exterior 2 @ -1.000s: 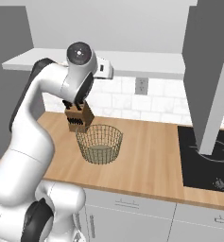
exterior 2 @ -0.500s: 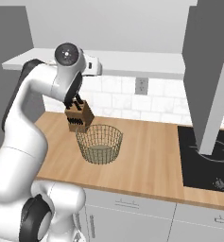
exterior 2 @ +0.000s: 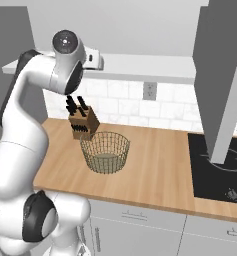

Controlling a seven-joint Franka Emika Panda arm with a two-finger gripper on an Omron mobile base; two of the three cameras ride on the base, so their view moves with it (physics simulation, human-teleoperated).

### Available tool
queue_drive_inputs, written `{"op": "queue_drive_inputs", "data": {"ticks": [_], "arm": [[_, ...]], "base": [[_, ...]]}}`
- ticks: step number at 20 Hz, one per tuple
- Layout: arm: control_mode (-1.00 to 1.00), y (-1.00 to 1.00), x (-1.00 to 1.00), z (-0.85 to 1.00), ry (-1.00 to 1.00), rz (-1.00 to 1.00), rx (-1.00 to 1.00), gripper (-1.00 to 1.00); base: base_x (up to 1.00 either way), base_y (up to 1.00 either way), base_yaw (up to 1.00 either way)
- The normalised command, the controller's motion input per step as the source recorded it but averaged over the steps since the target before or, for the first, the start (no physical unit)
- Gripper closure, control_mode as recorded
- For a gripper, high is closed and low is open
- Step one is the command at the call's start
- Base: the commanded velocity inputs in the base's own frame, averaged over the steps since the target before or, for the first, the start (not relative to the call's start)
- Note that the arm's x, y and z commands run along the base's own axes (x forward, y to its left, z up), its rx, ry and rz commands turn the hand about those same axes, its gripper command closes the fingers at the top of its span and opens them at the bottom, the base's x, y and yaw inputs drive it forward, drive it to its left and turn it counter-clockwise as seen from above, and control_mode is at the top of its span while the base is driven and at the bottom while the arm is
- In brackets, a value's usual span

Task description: Open the cabinet, pick up the bread from the cabinet and place it in the basket. Then move the basket to the dining counter.

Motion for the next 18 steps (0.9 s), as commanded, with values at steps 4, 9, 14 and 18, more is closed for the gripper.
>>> {"op": "queue_drive_inputs", "data": {"ticks": [4, 9, 14, 18], "arm": [[-1.0, 0.05, 0.09, 0.03, 0.0, 0.09, 0.0, -1.0], [-1.0, 0.09, 0.17, -0.01, 0.0, 0.06, 0.0, -1.0], [-1.0, 0.39, 0.33, -0.03, 0.0, 0.04, -0.03, -1.0], [-1.0, 0.19, 0.35, -0.12, 0.0, 0.0, -0.03, -1.0]], "base": [[0.0, 0.0, 0.0], [0.0, 0.0, 0.0], [0.0, 0.0, 0.0], [0.0, 0.0, 0.0]]}}
